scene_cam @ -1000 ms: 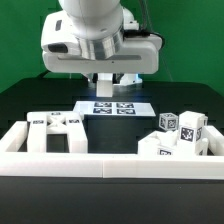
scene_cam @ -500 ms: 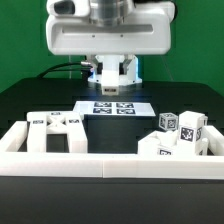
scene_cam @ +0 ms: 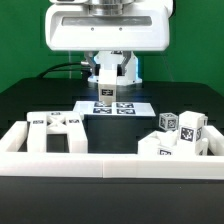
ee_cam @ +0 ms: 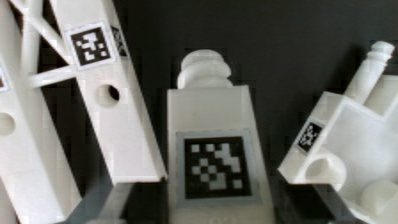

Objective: Assemble chair

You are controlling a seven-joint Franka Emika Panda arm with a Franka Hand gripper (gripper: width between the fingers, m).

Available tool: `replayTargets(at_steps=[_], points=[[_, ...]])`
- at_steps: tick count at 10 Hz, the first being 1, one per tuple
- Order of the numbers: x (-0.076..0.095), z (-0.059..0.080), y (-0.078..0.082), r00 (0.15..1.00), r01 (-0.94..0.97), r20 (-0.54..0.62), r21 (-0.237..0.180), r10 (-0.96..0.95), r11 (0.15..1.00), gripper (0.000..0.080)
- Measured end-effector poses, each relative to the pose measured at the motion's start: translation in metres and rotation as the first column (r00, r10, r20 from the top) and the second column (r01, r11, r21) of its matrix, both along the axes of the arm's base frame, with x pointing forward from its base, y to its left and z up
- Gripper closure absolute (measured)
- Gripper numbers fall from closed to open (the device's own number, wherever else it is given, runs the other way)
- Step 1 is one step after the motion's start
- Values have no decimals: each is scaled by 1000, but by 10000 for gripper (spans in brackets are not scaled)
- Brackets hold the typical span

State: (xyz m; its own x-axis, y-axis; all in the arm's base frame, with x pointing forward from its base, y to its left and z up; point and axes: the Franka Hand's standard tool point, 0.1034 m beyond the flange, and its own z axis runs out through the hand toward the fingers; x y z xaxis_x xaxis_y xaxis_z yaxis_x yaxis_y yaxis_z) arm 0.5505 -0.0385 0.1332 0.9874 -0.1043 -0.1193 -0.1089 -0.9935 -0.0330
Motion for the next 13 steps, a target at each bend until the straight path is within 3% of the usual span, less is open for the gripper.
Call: replayTargets(at_steps=[4,7,9,11,13], points=[[34,9,37,999,15,44,-4,-15,1000,512],[35,7,32,998,18,65,-9,-17,1000,512],[42,1,37,980,43,193,-12,-40,999,512],[52,-3,59,936,34,350,-24,-24,999,512],[58,0,76,928,17,372,-22,-7,1000,511]])
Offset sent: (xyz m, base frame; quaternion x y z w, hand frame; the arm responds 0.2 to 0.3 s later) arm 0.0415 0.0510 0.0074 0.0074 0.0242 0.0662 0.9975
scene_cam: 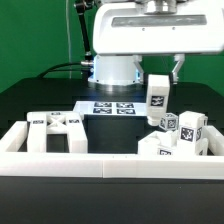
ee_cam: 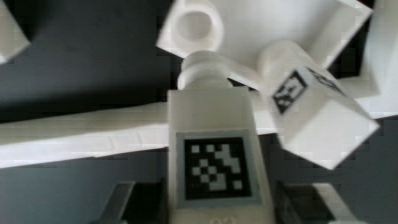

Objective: Assemble chair

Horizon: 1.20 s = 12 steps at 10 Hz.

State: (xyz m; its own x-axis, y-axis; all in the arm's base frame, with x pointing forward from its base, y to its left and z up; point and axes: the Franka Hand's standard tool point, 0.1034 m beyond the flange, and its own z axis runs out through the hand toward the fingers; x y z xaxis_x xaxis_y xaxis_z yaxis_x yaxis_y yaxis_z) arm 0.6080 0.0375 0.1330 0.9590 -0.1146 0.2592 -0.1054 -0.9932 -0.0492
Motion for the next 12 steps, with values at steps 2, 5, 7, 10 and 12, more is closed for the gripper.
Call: replayTargets(at_steps=[2,5,7,10,12], points=[[0,-1,-2,1000,1,-1,0,-1,1000,511],[-1,-3,-1,999,22,35,8,-22,1000,511],[3,-2,2,986,30,163,-7,-29,1000,511],[1,-7,-2,965,31,261,-36,-21,999,511],[-6,-12,-11,963,35,269,-49,-20,998,511]])
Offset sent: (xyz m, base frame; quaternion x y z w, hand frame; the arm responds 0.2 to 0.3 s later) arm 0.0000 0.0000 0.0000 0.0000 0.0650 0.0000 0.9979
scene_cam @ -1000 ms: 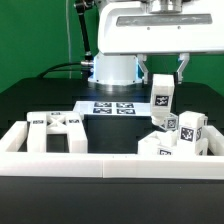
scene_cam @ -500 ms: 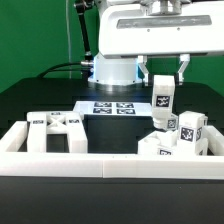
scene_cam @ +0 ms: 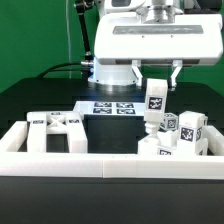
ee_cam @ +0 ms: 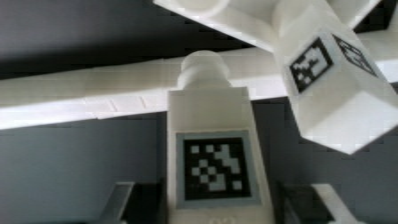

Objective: Assemble chair

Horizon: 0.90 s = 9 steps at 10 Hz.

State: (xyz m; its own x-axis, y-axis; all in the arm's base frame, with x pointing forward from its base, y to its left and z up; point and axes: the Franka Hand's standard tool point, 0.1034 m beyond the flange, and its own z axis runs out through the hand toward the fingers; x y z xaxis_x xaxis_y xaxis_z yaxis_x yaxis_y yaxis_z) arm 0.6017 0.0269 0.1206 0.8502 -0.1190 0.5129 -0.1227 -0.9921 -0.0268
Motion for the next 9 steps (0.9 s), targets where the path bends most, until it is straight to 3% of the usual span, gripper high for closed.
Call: replayTargets(at_steps=[2,6,9], points=[[-10,-7,-2,1000,1,-5,-7,-1,1000,511],[-11,-8,-1,1000,2,-3,-6,-2,1000,511],[-26,-17,15,1000,-19,-1,-11,19,1000,511]])
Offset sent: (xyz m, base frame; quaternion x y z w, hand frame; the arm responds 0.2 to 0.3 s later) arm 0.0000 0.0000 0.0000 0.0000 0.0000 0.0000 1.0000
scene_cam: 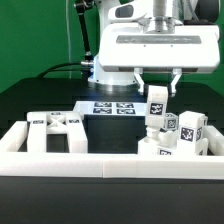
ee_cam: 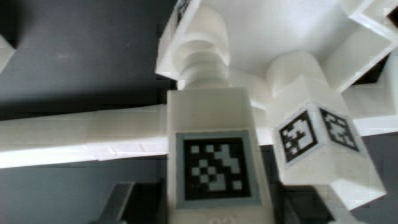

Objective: Assemble chair

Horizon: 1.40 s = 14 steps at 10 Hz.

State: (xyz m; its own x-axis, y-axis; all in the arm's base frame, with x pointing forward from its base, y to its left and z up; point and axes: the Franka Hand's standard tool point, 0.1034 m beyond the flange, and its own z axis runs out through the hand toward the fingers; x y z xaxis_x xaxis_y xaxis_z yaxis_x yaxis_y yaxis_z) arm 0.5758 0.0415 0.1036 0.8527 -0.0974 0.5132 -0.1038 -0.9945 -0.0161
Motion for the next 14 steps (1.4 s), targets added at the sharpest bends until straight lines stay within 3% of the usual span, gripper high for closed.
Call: replayTargets(at_steps=[9,14], points=[[2,-7,-5,1000,-7,-9,-14,7,1000,511],[-1,-19,-4,1000,-13,-10,-25,12,1000,511]])
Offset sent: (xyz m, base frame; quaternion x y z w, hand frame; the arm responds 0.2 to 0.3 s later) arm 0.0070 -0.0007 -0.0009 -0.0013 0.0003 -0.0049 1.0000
